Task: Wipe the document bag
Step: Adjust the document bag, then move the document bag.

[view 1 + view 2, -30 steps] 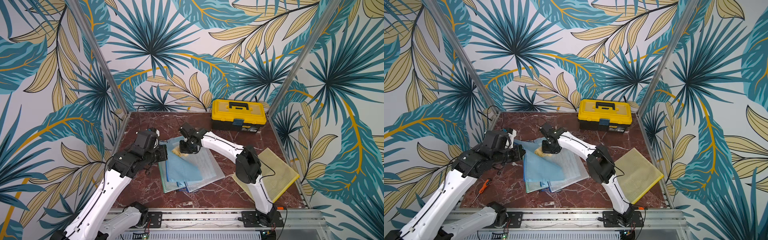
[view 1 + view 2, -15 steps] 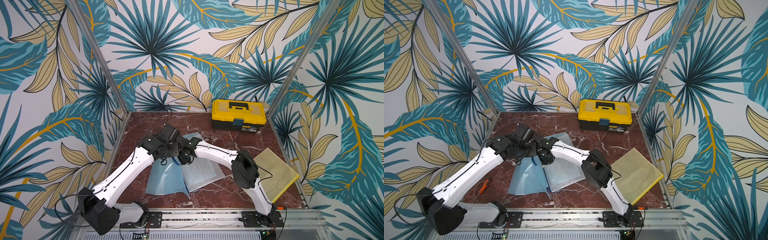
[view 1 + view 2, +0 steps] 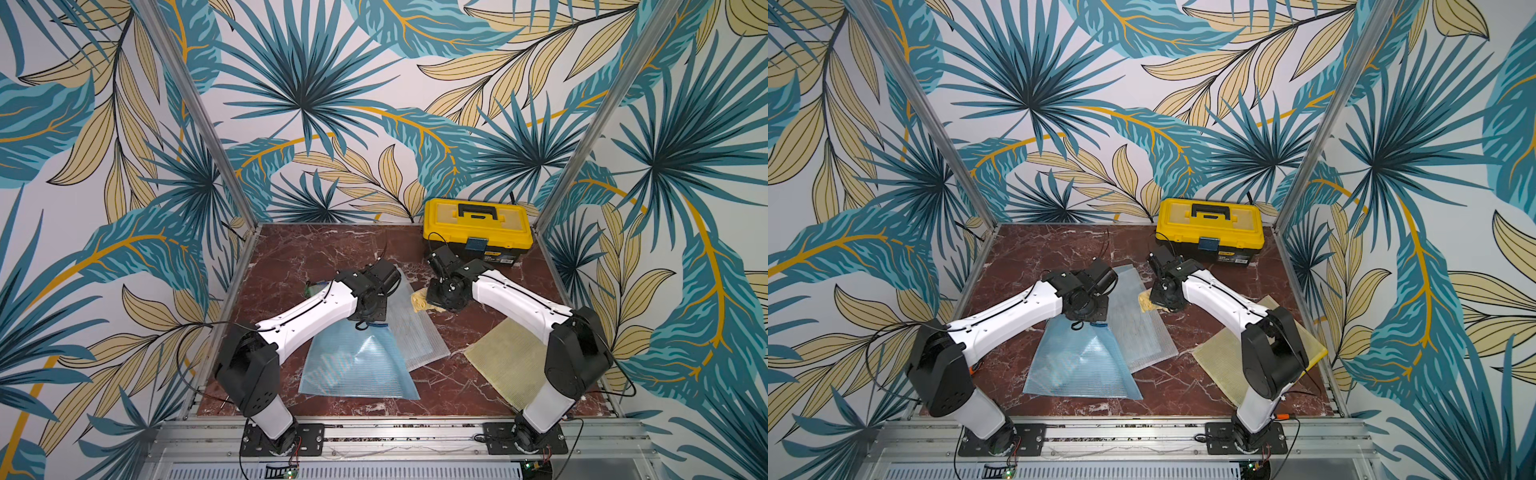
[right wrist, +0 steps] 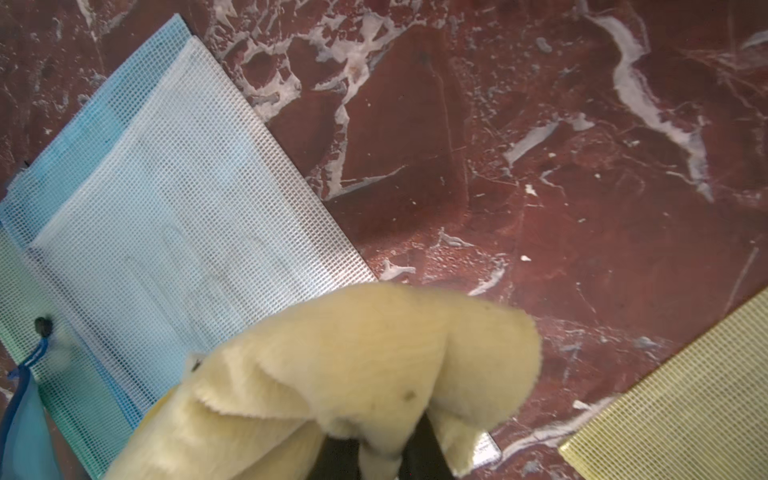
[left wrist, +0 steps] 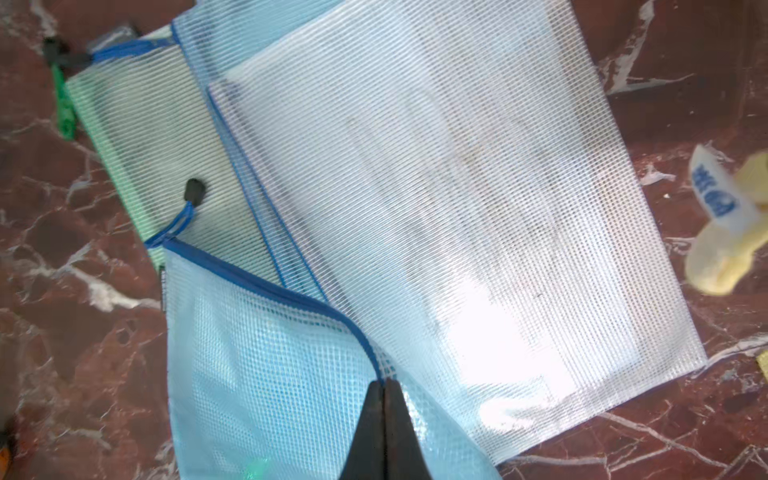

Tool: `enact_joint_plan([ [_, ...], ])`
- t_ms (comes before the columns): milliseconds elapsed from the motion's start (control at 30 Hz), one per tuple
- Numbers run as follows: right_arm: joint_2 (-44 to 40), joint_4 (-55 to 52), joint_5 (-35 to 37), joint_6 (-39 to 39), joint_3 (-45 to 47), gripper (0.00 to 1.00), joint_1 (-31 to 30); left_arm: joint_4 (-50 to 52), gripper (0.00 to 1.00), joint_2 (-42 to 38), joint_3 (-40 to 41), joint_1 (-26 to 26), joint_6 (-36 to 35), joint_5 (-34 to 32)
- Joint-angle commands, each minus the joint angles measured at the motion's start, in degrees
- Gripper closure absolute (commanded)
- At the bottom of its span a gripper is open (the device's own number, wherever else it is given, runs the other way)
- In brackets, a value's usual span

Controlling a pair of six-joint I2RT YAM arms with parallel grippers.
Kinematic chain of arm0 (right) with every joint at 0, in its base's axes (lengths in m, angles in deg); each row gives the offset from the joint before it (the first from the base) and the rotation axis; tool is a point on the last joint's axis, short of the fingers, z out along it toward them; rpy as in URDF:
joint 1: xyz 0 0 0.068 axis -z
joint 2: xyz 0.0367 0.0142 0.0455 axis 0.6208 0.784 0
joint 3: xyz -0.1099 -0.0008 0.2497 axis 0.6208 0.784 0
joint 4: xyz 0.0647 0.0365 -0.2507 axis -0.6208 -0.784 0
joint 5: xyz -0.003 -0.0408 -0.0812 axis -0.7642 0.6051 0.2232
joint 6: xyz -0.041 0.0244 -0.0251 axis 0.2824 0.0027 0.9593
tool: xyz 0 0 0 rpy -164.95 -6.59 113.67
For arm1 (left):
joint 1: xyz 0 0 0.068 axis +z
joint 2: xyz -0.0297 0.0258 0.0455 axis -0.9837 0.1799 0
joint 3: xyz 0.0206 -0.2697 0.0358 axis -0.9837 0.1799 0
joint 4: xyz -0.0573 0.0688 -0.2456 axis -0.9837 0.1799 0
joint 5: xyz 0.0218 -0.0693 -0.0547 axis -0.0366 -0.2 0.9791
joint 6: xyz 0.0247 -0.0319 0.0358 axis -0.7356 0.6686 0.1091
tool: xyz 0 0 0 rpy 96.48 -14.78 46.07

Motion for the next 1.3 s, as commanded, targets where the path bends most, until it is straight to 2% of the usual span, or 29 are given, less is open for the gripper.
enact_joint_plan([
  [0,-2.67,-2.76,2.17,1.85,2.42,1.0,-0.04,-3.7,0.76,3.21,-4.24,-1.23,-0.04,-1.78],
  [67,-4.13,-3.88,2.81,2.24,2.67,1.0,0.01,-5.62,0.58,4.46,-6.35,-1.25,-0.36,-2.78],
  [167,-6.35,-5.98,5.19,2.84,2.86,1.0,-0.01,-8.11,0.39,5.02,-9.68,-1.04,-1.45,-2.43],
  [233,-8.25,-5.67,4.44,3.77,3.41,1.0,-0.01,-8.7,0.33,4.0,-10.82,-0.82,-1.1,-2.46],
  [300,-10.05,-2.25,-0.07,5.52,4.88,1.0,0.0,-9.75,0.27,1.37,-9.37,-0.13,0.31,-2.47],
  [400,-9.39,2.85,-8.29,8.58,5.88,1.0,-1.45,-13.26,0.21,-6.02,-1.15,1.91,4.36,-0.51],
  [500,-5.02,3.85,-10.96,12.28,4.0,1.0,-4.46,-22.38,0.19,-17.76,14.37,5.39,10.67,3.84],
  [567,-1.56,4.77,-12.7,15.22,2.45,1.0,-6.08,-27.23,0.14,-26.64,24.83,6.68,13.76,3.14],
  [733,2.9,6.86,-17.02,19.63,-1.21,1.0,-6.73,-36.54,0.11,-40.68,41.2,6.98,12.54,4.61],
  [833,3.64,6.66,-18.14,21.11,-3.14,1.0,-6.89,-36.63,0.11,-45.77,47.46,6.98,14.9,4.59],
  [900,3.73,6.92,-19.14,21.95,-3.59,1.0,-6.99,-36.69,0.11,-49.41,51.55,6.98,18.93,5.1],
  [1033,5.3,6.6,-20.38,24.76,-4.9,1.0,-7.22,-36.53,0.1,-55.51,60.61,6.81,31.39,10.54],
  [1267,14.92,3.97,-24.48,30.64,-12.58,1.0,-7.23,-36.14,0.05,-62.76,66.6,4.44,35.59,11.32],
])
